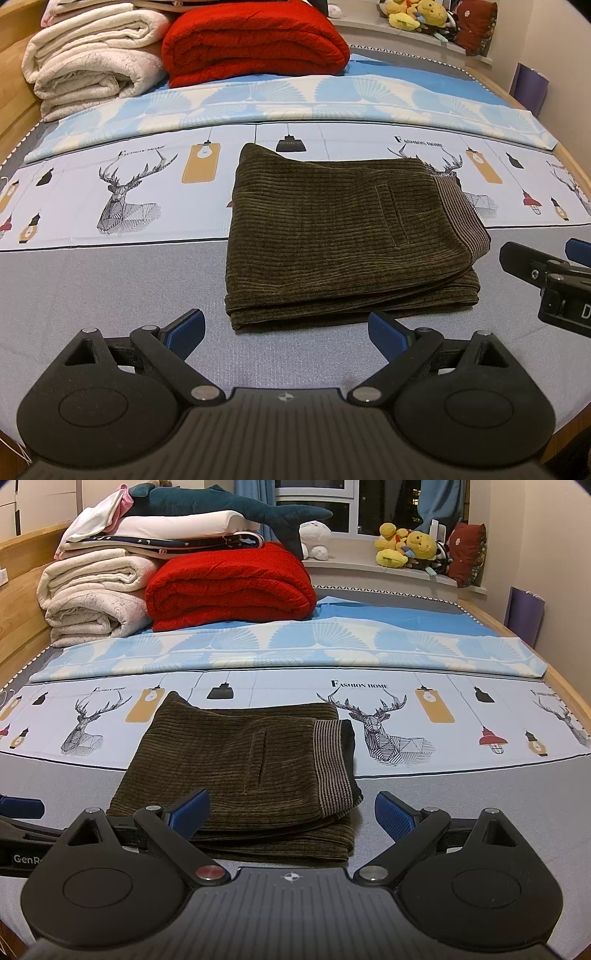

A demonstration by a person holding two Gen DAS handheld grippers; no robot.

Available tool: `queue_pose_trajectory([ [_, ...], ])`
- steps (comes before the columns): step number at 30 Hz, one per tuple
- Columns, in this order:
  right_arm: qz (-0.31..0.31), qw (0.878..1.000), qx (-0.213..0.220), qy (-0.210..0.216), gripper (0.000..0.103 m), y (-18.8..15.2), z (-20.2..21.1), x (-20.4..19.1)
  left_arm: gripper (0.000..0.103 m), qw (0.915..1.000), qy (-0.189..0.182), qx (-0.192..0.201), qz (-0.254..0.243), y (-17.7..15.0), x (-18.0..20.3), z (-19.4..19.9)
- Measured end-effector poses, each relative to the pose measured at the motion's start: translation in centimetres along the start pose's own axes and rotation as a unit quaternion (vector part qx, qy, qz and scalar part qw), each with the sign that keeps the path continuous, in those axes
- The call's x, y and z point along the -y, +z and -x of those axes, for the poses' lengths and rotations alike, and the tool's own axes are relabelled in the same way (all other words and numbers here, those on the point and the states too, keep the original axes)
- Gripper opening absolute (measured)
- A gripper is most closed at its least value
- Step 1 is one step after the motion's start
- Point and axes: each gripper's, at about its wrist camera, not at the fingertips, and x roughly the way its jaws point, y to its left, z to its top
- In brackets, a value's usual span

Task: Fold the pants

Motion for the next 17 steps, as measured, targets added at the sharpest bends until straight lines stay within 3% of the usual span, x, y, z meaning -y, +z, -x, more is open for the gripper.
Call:
queue_pose_trajectory([
  [17,0.000,1.000,-0.001,0.000,0.096,-0.05,-0.02,-0.08,0.097,1.0000,0.001,0.004,-0.009,-0.13,0.06,0.02],
])
